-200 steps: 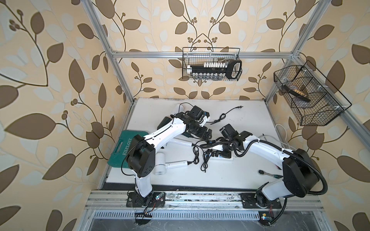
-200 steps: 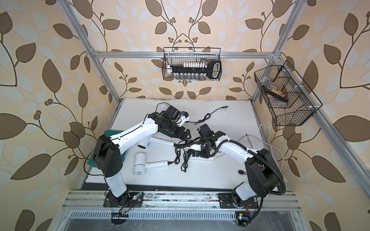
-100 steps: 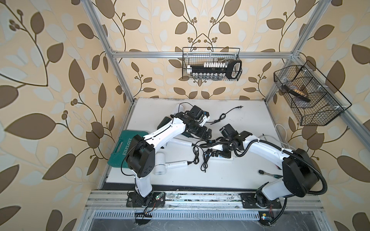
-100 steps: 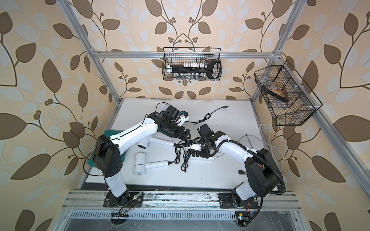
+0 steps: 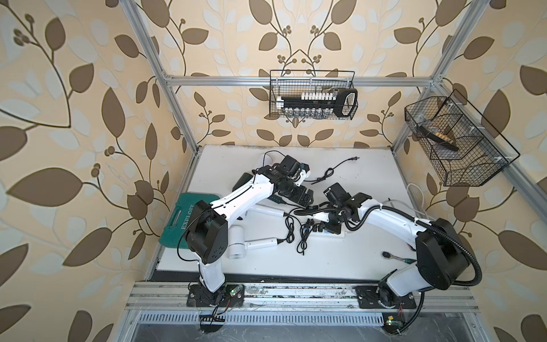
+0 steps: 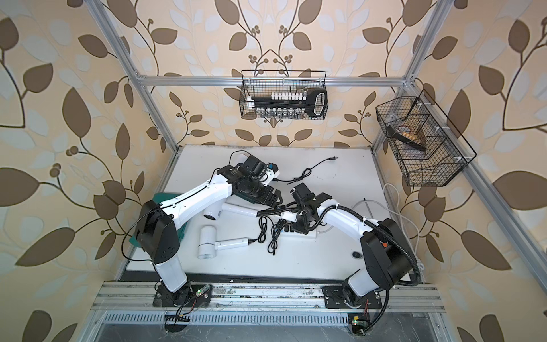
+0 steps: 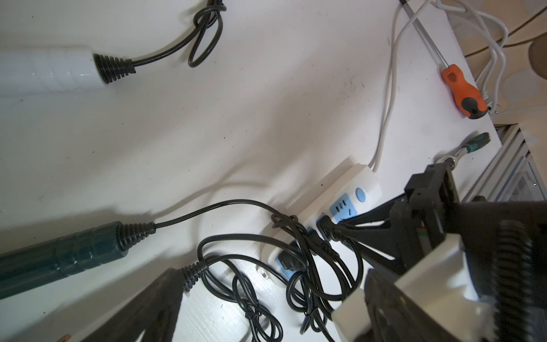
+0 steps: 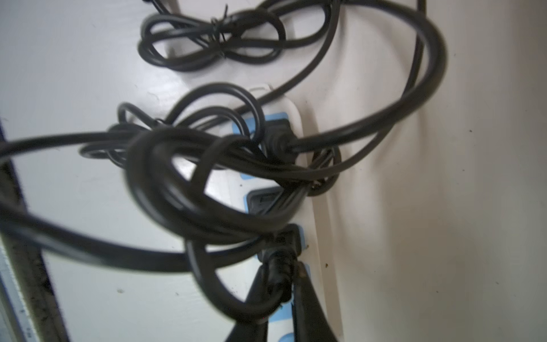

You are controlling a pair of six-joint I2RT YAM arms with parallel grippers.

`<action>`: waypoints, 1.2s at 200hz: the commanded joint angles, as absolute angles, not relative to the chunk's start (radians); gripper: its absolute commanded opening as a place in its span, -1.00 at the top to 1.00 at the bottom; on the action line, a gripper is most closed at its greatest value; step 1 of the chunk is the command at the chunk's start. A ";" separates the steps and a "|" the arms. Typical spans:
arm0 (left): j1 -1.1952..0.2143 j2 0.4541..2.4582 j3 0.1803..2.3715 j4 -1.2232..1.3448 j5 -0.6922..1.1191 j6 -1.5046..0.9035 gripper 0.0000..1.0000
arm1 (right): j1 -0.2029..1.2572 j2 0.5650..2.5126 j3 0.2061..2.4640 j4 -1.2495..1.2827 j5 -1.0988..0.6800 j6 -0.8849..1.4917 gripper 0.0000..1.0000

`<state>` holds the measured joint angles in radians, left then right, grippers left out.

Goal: Charge the blow dryers
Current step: Insert the plug into the socket, then move the charging cable to the center of the board.

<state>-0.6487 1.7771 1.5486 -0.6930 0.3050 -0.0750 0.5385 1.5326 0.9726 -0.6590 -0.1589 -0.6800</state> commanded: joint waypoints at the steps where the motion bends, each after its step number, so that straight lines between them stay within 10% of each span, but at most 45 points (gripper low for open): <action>1: -0.656 1.720 1.548 -0.706 0.304 -0.054 -0.94 | 0.529 1.521 0.932 -0.700 -0.063 -0.645 0.34; 6: -0.656 1.720 1.549 -0.706 0.303 -0.054 -0.94 | 0.528 1.506 0.931 -0.693 -0.060 -0.640 0.23; 11: -0.656 1.719 1.548 -0.706 0.301 -0.054 -0.94 | 0.528 1.491 0.927 -0.687 -0.056 -0.636 -0.74; 16: -0.656 1.718 1.547 -0.704 0.301 -0.054 -0.94 | 0.526 1.478 0.927 -0.681 -0.052 -0.633 -0.96; 105: -0.656 1.811 1.568 -0.708 0.288 -0.058 -0.95 | 0.365 1.120 0.923 -0.542 -0.101 -0.223 -0.97; 156: -0.655 2.109 1.958 -0.804 0.374 -0.117 -0.98 | 0.103 1.208 1.054 -0.674 -0.015 0.301 -0.97; 240: -0.629 2.533 2.408 -0.669 0.430 -0.189 -0.98 | 0.031 1.238 0.989 -0.547 -0.224 0.352 -0.97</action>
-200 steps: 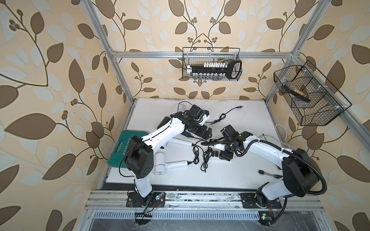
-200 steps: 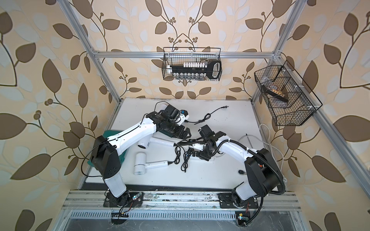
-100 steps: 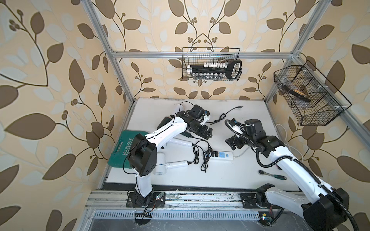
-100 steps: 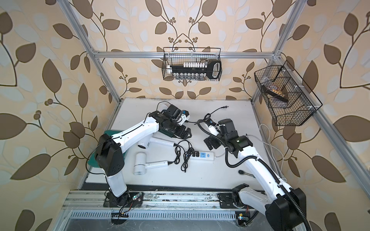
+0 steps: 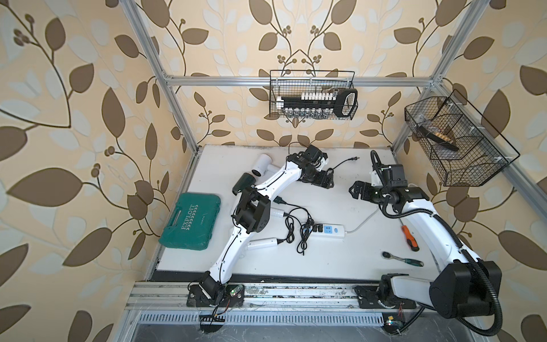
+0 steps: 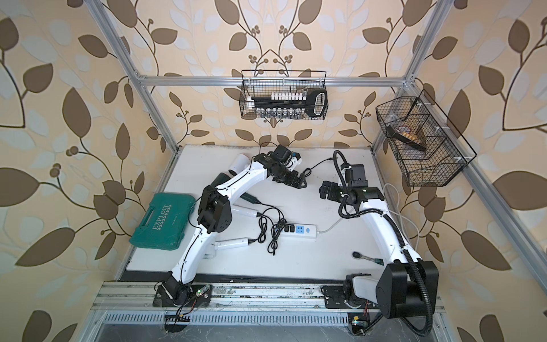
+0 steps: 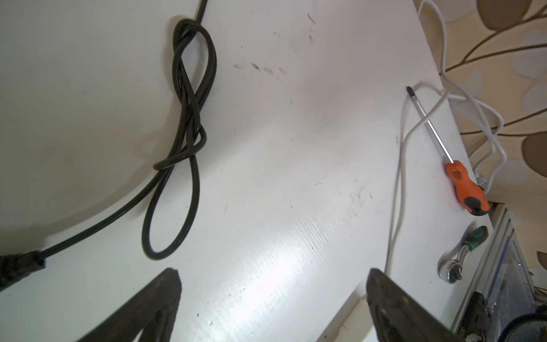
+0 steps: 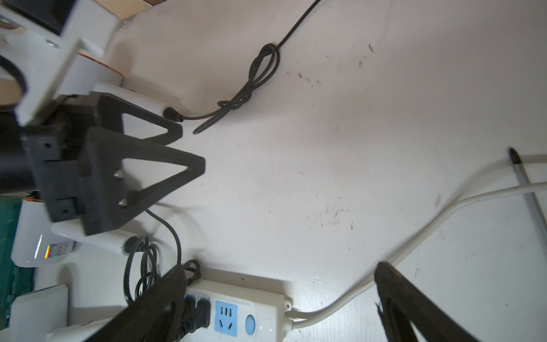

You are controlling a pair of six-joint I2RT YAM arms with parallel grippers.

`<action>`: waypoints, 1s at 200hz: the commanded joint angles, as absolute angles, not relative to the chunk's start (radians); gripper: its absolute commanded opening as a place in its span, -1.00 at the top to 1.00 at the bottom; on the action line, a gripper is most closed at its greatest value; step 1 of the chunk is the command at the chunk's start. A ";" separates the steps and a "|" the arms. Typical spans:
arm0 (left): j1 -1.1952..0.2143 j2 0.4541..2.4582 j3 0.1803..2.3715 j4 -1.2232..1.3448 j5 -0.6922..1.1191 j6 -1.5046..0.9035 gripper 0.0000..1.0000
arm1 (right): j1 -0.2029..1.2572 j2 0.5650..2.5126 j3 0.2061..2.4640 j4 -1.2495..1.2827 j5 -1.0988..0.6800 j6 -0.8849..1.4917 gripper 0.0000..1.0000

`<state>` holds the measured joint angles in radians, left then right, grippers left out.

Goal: Charge the blow dryers
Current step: Move the charging cable to the center of the board.

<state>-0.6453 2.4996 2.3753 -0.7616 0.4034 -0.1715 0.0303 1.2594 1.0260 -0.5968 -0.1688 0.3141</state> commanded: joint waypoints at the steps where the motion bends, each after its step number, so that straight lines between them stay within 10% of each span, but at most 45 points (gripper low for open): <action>1: -0.629 2.534 2.407 -0.664 0.429 -0.187 -0.98 | 0.031 1.239 0.988 -0.546 -0.227 0.351 -0.97; 200: -0.512 2.453 2.130 -0.879 0.254 -0.118 -0.92 | 0.031 1.281 1.000 -0.539 -0.189 0.360 -0.96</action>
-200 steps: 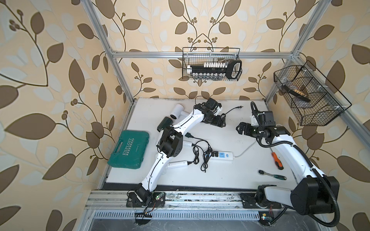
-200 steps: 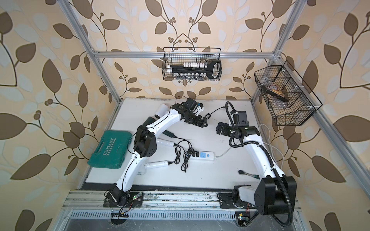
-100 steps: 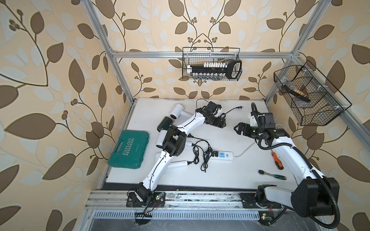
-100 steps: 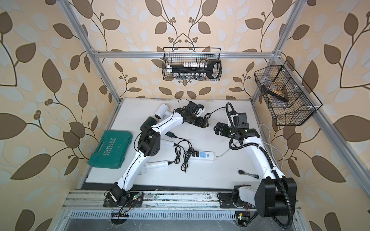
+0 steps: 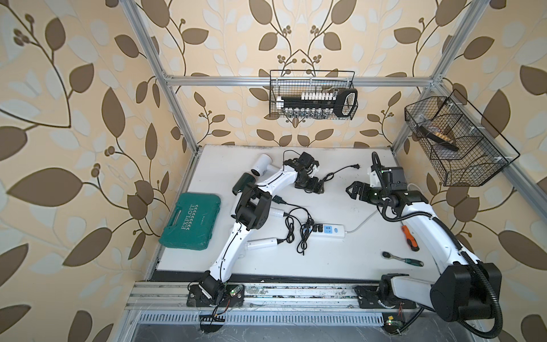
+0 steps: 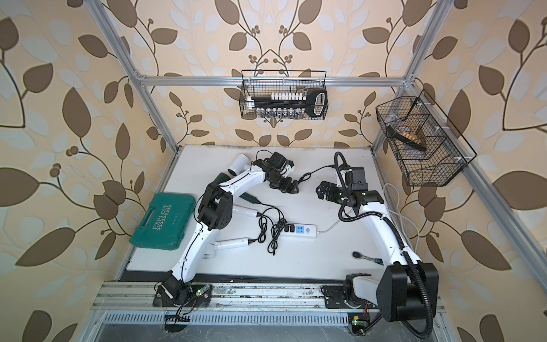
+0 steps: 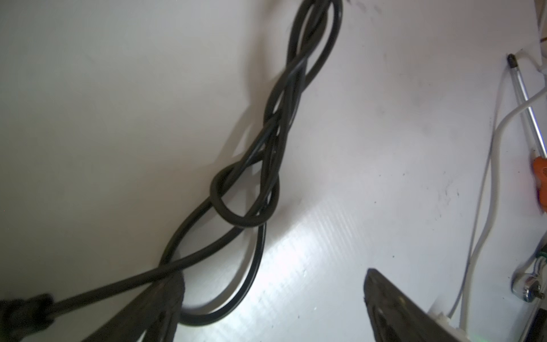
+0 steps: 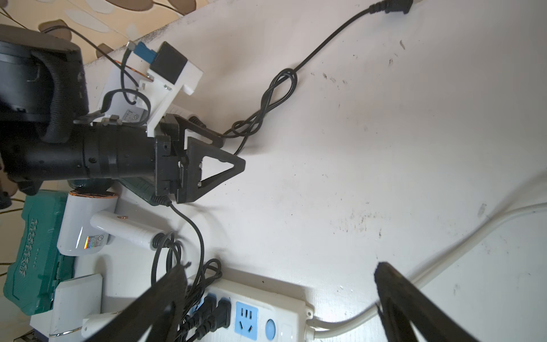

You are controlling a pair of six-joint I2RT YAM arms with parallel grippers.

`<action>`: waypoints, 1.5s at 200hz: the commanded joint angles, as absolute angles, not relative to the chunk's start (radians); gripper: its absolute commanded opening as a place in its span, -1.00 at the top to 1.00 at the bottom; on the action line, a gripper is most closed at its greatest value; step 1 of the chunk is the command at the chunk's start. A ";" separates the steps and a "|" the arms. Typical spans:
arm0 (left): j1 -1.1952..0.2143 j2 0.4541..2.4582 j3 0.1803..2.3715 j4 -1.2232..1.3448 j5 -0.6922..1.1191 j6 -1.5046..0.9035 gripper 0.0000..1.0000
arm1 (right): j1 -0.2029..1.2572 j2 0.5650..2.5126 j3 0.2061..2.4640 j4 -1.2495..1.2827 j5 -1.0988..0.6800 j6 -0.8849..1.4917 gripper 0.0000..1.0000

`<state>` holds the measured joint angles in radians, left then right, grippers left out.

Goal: Charge the blow dryers
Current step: Move the charging cable to the center of the board, then pick up the plug from the center of the board.

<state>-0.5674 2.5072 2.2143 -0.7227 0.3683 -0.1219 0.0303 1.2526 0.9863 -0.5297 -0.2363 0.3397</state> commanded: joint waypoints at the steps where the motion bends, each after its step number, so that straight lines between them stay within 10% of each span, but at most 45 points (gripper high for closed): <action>1: -0.510 2.449 2.126 -0.879 0.252 -0.118 -0.92 | 0.031 1.282 1.000 -0.539 -0.187 0.361 -0.97; 128: -0.527 2.222 2.065 -0.792 0.382 0.036 -0.98 | 0.031 1.308 0.994 -0.543 -0.140 0.407 -0.97; 300: -0.646 2.646 2.467 -0.516 0.272 0.081 -0.97 | 0.031 1.268 0.937 -0.500 -0.169 0.372 -0.96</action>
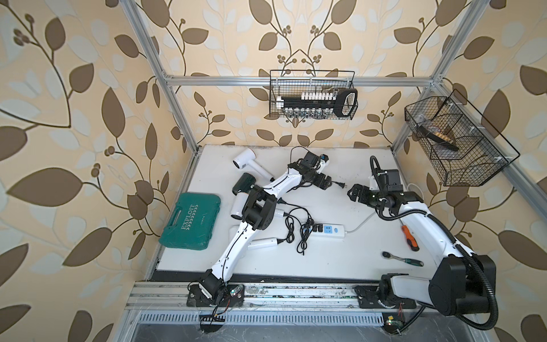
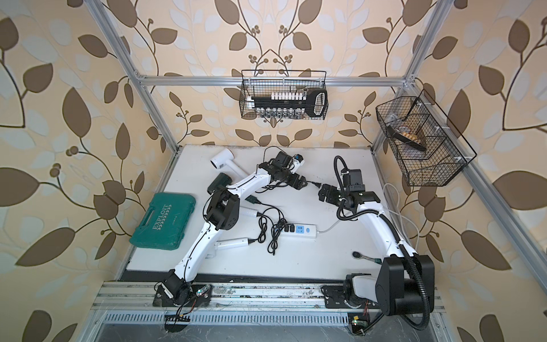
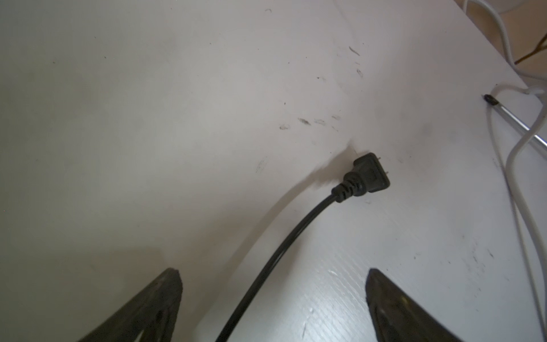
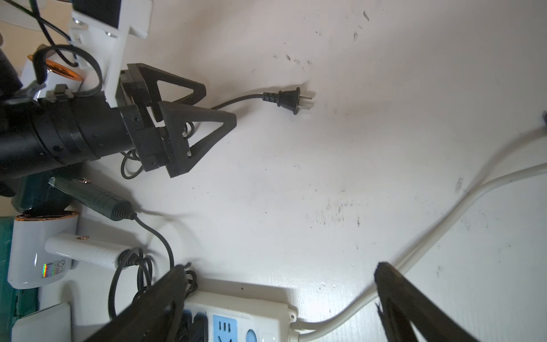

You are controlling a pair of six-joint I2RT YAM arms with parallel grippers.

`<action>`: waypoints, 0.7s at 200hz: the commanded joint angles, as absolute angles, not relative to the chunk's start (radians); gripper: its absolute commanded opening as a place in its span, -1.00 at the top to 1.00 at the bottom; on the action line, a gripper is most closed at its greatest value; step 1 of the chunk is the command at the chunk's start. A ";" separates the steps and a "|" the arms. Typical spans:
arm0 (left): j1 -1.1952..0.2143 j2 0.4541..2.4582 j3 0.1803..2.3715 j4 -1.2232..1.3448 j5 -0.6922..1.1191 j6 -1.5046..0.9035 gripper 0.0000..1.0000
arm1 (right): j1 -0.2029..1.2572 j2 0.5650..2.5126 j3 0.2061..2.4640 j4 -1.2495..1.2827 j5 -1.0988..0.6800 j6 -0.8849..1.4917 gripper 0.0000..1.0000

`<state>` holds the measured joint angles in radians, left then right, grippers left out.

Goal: Charge the blow dryers
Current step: Pick up the plug from the center of the board.

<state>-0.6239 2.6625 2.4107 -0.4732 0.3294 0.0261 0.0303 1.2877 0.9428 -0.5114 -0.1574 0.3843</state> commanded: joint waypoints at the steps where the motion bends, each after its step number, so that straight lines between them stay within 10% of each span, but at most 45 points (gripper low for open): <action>1: -0.647 2.647 2.467 -0.520 0.272 0.083 -0.97 | 0.031 1.268 0.936 -0.500 -0.169 0.372 -0.97; 85: -0.659 2.640 2.445 -0.742 0.208 0.236 -0.70 | 0.031 1.250 0.939 -0.505 -0.166 0.377 -0.97; 140: -0.656 2.621 2.418 -0.775 0.178 0.297 0.33 | 0.030 1.227 0.930 -0.514 -0.157 0.368 -0.97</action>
